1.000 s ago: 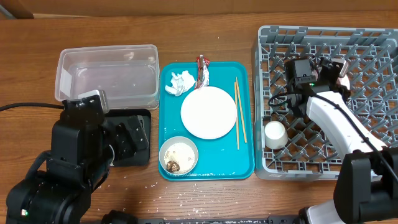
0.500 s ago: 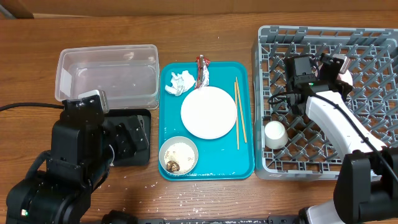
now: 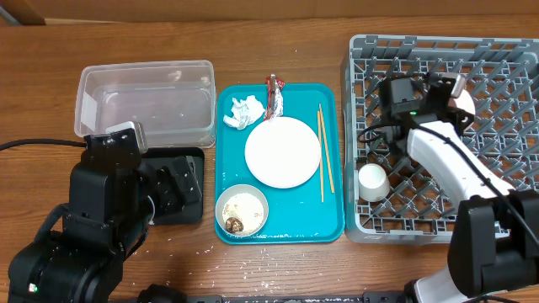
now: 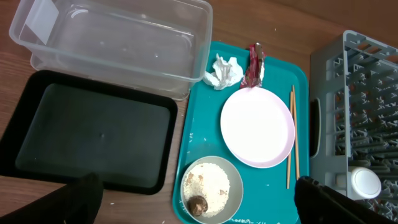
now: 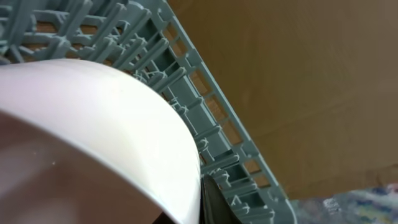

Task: Sort waste into correct bins and load items into the dishwasher
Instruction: 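Place the pink bowl upright in the rack's back right area, then grasp the white plate edge with the right gripper and lift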

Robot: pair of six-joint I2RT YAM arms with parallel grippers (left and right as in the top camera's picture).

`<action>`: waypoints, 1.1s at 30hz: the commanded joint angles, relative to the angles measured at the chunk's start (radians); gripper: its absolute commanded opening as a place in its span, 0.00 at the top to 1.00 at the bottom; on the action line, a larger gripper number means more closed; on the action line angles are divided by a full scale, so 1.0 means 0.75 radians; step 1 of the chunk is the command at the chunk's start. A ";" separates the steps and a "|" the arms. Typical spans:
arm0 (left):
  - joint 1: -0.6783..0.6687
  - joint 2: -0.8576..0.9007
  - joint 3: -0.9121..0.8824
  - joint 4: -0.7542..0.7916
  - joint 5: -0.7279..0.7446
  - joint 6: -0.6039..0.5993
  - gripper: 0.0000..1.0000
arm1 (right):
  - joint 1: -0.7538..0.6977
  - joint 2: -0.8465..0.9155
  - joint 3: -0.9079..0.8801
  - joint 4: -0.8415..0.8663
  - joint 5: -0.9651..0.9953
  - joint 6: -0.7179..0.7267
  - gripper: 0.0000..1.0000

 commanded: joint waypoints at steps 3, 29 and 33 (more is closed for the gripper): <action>-0.009 -0.002 0.017 0.000 -0.021 -0.018 0.00 | 0.111 0.034 0.015 -0.173 -0.073 0.128 0.96; -0.009 -0.002 0.017 0.000 -0.021 -0.018 0.00 | 0.329 -0.123 0.708 -0.859 -1.828 0.277 0.41; -0.009 -0.002 0.017 0.000 -0.021 -0.018 0.00 | 0.388 -0.121 0.534 -0.733 -1.972 0.473 0.41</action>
